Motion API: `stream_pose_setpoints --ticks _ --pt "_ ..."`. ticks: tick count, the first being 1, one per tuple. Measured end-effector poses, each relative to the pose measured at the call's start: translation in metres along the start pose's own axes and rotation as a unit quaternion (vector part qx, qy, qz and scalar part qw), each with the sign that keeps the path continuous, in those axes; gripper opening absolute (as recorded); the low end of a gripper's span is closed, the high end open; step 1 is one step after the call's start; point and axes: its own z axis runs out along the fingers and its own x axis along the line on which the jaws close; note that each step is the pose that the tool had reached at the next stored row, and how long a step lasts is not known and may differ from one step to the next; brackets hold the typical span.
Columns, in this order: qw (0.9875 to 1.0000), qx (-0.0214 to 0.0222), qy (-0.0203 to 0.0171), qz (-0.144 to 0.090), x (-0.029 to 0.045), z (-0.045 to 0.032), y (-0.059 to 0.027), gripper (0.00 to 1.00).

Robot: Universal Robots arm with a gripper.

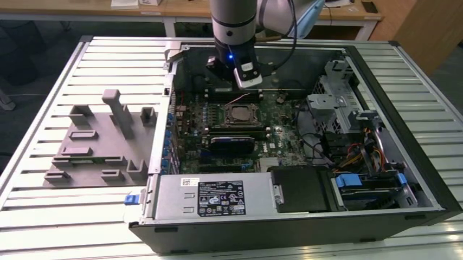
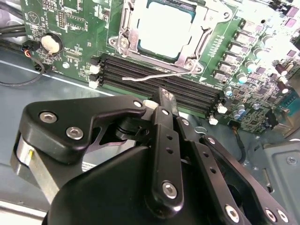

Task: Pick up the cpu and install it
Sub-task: 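Install the first cpu locking lever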

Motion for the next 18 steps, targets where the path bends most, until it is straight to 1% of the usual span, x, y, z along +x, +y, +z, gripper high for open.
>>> stream_pose_setpoints --ticks 12,15,18 --pt "1.0000 -0.0012 -0.0051 0.002 -0.0015 0.0038 0.0000 0.11" --pt "1.0000 -0.0022 -0.0086 0.001 -0.0021 0.0055 -0.0003 0.11" --pt "0.9999 -0.0036 -0.0135 0.000 -0.0024 0.0074 -0.0006 0.11"
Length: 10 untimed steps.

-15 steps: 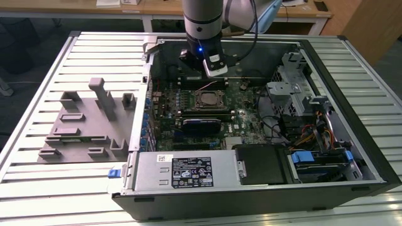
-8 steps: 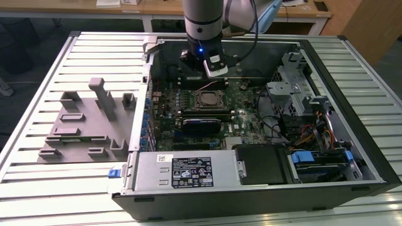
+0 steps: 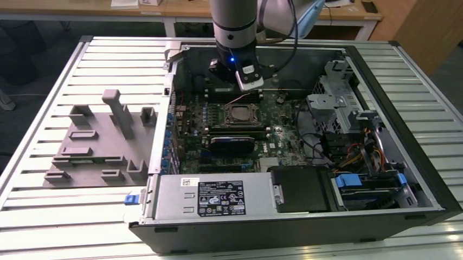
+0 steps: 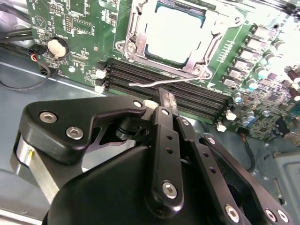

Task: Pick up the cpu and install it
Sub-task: 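Install the first cpu locking lever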

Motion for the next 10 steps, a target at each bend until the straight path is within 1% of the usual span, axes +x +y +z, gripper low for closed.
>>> stream_pose_setpoints --ticks 3,7,10 --pt "1.0000 -0.0009 -0.0044 0.001 0.0000 0.0022 -0.0005 0.11" --pt "0.9999 0.0003 -0.0104 0.007 -0.0001 0.0051 -0.0012 0.11" --pt "0.9999 0.0007 -0.0109 0.009 -0.0001 0.0054 -0.0013 0.11"
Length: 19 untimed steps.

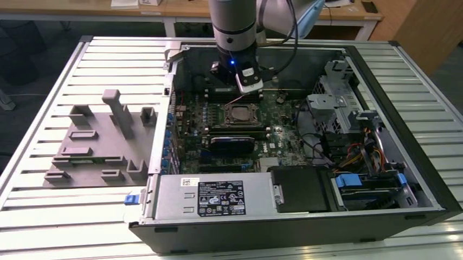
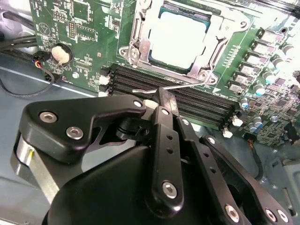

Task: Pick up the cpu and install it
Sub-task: 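Install the first cpu locking lever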

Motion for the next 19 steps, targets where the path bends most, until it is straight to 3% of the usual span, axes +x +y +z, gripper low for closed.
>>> stream_pose_setpoints --ticks 5,15,19 --pt "1.0000 0.0006 -0.0004 0.000 0.0001 0.0006 -0.0001 0.11" --pt "0.9998 0.0203 -0.0062 -0.002 0.0010 0.0071 -0.0005 0.11" --pt "0.9997 0.0238 -0.0076 -0.001 0.0020 0.0092 0.0018 0.11"
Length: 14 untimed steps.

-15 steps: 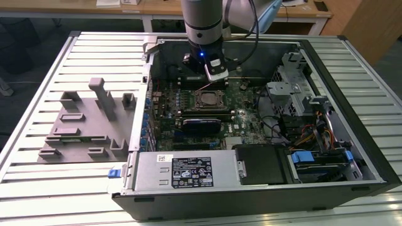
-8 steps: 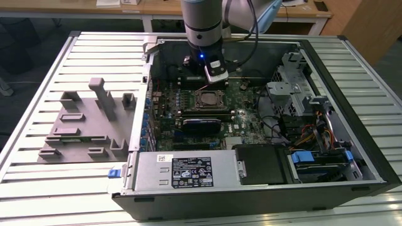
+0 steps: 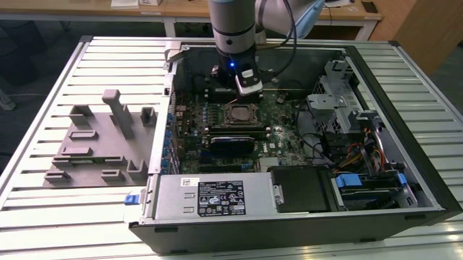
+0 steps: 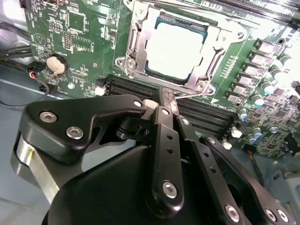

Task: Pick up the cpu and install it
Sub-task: 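Install the first cpu locking lever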

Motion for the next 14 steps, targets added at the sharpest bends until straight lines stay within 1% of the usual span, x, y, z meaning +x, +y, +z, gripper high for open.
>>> stream_pose_setpoints --ticks 5,10,14 --pt "1.0000 0.0049 -0.0016 0.000 0.0027 0.0028 0.0076 0.11" --pt "0.9999 0.0100 -0.0037 -0.001 0.0038 0.0063 0.0095 0.11" --pt "0.9999 0.0104 -0.0049 -0.001 0.0041 0.0086 0.0093 0.11"
